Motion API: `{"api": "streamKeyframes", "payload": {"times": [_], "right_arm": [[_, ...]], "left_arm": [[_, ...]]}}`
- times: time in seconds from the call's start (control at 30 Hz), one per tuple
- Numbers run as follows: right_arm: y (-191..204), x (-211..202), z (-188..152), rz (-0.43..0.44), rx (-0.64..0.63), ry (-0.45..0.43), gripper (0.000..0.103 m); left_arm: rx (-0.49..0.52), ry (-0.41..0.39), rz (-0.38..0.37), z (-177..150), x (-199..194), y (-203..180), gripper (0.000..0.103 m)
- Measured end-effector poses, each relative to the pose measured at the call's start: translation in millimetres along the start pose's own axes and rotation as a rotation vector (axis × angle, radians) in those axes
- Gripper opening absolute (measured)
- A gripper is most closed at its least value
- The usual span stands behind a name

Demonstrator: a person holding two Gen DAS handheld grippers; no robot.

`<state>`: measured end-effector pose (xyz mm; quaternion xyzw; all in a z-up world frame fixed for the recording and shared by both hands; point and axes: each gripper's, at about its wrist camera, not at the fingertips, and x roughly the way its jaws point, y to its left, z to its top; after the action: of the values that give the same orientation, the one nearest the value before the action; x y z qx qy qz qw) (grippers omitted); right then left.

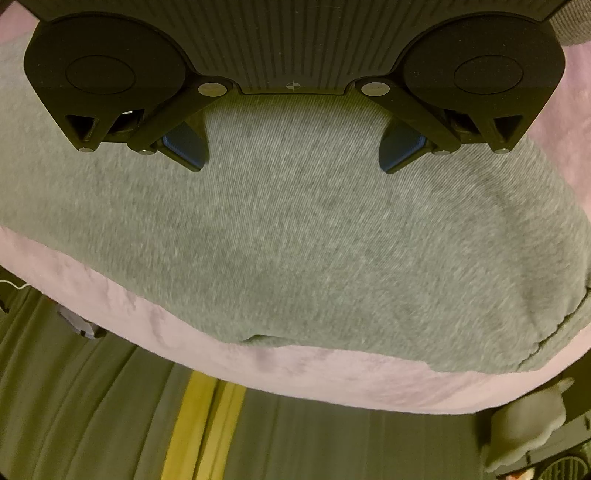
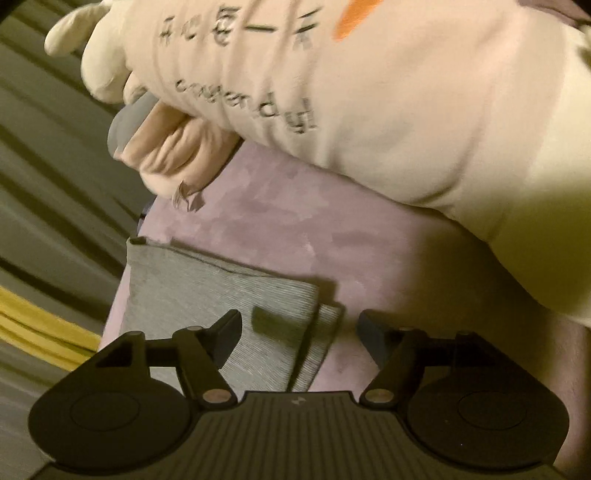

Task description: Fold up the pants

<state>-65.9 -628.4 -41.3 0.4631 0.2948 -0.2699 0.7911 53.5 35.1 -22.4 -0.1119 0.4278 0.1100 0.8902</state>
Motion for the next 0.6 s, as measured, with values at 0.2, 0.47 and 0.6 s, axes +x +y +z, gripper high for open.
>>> {"api": "streamKeyframes", "payload": {"times": [0.2, 0.47, 0.6], "right_arm": [[13.4, 8.9, 2.6, -0.023, -0.063, 0.018, 0.025], [-0.2, 9.1, 2.3, 0.025, 0.023, 0.039, 0.037], [6.6, 14.7, 1.9, 0.058, -0.013, 0.045, 0.063]], "left_arm": [[0.005, -0.001, 0.004, -0.5, 1.1, -0.6, 0.103], [0.021, 0.001, 0.015, -0.4, 3.0, -2.2, 0.103], [0.026, 0.002, 0.019, -0.7, 3.8, -2.4, 0.103]]}}
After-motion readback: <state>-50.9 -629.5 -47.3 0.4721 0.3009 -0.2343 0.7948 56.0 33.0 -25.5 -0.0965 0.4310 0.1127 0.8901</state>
